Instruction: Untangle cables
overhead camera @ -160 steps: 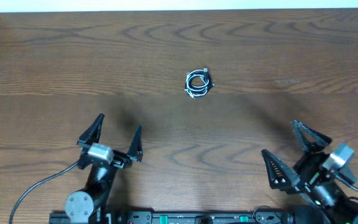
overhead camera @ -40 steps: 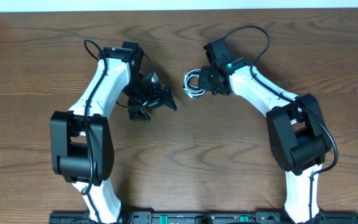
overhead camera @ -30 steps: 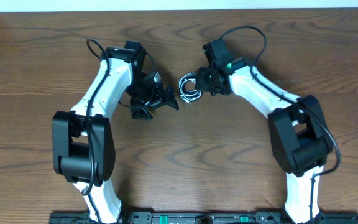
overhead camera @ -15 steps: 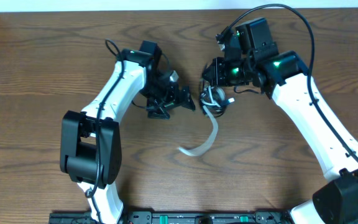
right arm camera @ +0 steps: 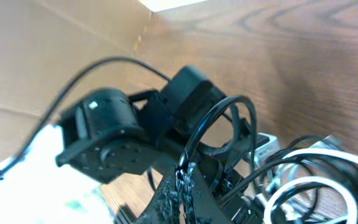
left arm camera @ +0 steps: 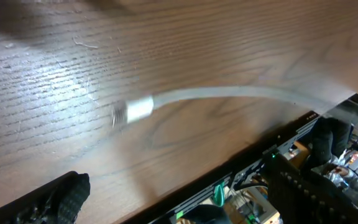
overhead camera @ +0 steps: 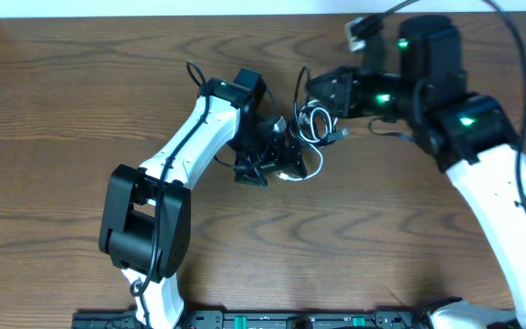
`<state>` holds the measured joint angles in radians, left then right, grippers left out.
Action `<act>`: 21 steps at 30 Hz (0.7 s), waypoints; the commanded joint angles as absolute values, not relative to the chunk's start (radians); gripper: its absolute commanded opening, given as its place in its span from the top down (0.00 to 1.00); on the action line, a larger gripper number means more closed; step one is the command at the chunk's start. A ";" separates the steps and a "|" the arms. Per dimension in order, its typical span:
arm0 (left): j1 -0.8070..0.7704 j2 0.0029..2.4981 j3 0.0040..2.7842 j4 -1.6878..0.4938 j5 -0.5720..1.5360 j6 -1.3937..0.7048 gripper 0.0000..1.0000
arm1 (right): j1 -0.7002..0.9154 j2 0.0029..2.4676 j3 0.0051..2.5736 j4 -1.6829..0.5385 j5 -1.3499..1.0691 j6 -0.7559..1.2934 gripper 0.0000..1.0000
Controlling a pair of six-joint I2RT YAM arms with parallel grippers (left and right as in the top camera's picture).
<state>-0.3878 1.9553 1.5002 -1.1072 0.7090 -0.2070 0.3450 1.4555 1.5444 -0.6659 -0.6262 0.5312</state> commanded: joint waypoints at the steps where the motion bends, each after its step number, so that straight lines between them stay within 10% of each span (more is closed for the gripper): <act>1: -0.377 1.964 1.496 -1.110 0.713 -0.229 0.02 | 0.300 1.404 1.557 -0.662 -0.651 0.625 0.99; 11: -0.355 1.964 1.496 -1.119 0.862 -0.467 0.02 | 0.262 1.358 1.557 -0.907 -0.363 0.683 0.99; 21: -0.299 1.964 1.496 -1.098 1.042 -0.400 0.02 | 0.264 1.382 1.557 -0.775 -0.684 0.659 0.99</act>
<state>-0.2962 1.9553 1.5002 -1.0943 0.9932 -0.4225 0.2584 1.3846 1.5455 -0.8021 -0.5560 0.6712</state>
